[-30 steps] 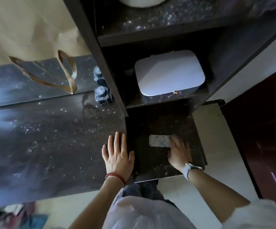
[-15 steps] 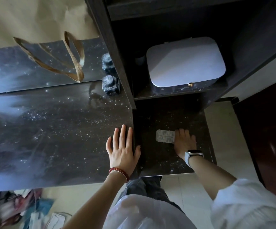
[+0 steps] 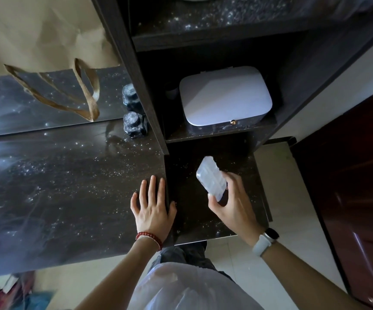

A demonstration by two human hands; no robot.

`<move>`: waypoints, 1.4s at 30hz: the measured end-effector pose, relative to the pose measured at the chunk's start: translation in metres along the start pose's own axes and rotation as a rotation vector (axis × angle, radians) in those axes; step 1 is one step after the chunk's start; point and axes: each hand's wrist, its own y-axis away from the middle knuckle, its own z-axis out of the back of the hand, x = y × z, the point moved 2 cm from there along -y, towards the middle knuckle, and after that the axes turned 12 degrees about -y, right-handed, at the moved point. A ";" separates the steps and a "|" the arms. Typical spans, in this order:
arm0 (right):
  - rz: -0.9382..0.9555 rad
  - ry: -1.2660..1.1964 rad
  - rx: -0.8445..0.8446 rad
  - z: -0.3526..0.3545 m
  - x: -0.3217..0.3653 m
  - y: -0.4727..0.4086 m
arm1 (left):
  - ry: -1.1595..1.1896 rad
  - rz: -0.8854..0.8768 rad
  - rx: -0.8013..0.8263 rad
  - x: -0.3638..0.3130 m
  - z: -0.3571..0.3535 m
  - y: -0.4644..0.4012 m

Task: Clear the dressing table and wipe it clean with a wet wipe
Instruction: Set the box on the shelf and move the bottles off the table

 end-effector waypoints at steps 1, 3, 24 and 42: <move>0.012 -0.011 -0.034 0.003 0.013 -0.008 | 0.003 0.002 -0.001 0.000 0.000 0.000; 0.048 0.003 -0.106 0.008 0.039 -0.028 | 0.006 0.002 0.009 0.000 0.001 0.000; 0.114 0.078 -0.187 -0.045 0.094 -0.094 | 0.001 -0.018 0.027 0.001 0.007 0.001; 0.086 -0.039 0.024 -0.037 0.063 -0.052 | 0.069 -0.068 0.139 0.007 0.024 0.000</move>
